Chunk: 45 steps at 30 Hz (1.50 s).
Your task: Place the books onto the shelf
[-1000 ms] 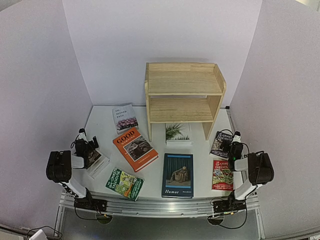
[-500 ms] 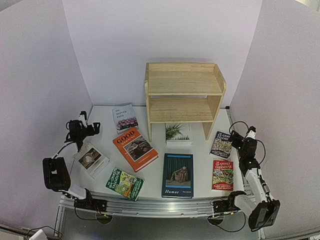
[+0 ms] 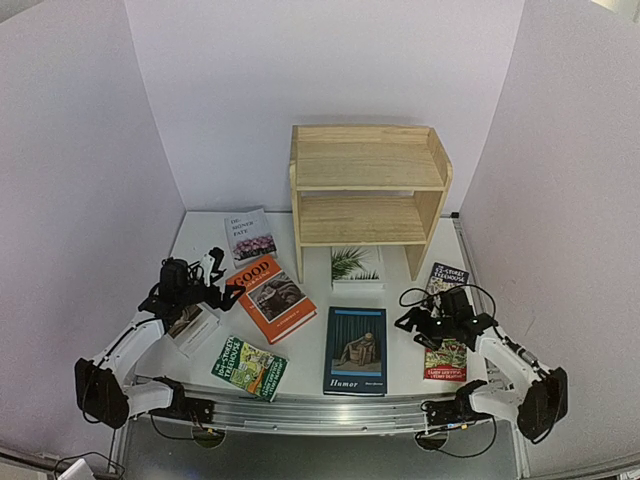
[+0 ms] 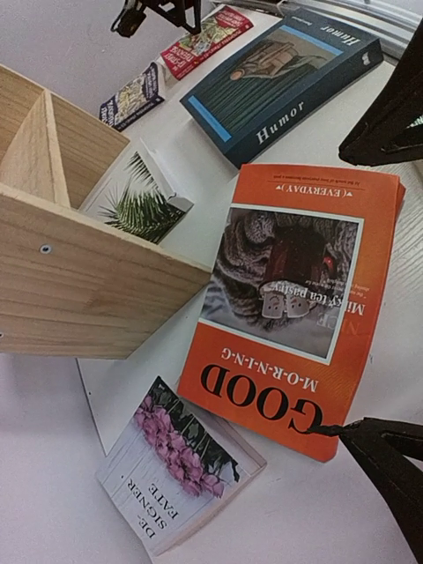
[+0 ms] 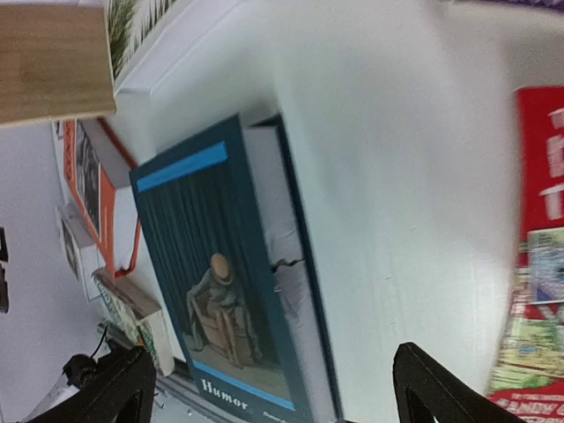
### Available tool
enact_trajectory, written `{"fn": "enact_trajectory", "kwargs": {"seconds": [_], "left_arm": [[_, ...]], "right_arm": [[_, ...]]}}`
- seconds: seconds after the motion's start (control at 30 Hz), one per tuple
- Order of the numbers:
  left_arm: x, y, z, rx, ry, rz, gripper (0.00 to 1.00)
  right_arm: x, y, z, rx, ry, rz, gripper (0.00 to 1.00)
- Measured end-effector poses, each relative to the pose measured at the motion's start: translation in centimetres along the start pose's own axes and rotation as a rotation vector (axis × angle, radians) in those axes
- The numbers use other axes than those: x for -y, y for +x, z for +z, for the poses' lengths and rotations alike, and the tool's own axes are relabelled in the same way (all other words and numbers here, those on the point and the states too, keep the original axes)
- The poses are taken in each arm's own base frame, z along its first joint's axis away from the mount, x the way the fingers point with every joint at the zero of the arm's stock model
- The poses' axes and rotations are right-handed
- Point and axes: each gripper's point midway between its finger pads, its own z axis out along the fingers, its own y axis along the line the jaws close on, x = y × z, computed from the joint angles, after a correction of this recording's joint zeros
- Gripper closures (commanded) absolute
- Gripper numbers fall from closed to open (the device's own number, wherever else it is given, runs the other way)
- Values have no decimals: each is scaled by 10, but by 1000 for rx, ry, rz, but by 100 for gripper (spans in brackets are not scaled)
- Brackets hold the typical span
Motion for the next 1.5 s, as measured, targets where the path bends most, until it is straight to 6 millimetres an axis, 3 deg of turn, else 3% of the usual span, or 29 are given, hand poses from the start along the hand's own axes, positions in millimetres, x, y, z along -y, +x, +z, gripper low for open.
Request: {"fn": "enact_trajectory", "kwargs": {"seconds": [0.1,0.17,0.23,0.37,0.53,0.7,0.83,0.93,1.0,1.1,1.3,1.4,1.5], "left_arm": [[7,5,3,-24,20,7,0],[10,9,6,-38,29,4,0],[11,12,8,-50,34,1,0],[12,12,9,-53,33,4,0],[12,11,8,-51,31,17,0],[13,11,7,-47,31,33,0],[14,11,8,-48,34,38,0],[14,11,8,-48,35,43,0],[14,11,8,-50,35,48,0],[14,11,8,-49,35,55,0],[14,12,8,-54,38,63,0],[20,11,8,-68,74,68,0],[33,5,12,-96,146,64,0]], "right_arm": [[-6,23,32,-120,-34,24,10],[-4,31,49,-175,-35,55,20],[-7,33,63,-204,-55,67,27],[-16,29,90,-240,-104,77,32],[-22,24,107,-251,-147,82,42],[-28,21,124,-266,-203,107,46],[-30,24,135,-286,-228,110,66],[-40,26,141,-316,-268,93,90],[-51,26,145,-327,-303,57,99],[-64,29,148,-338,-342,6,100],[-70,35,148,-331,-347,-59,100],[-78,40,133,-308,-334,-133,100],[-100,44,104,-261,-357,-267,100]]}}
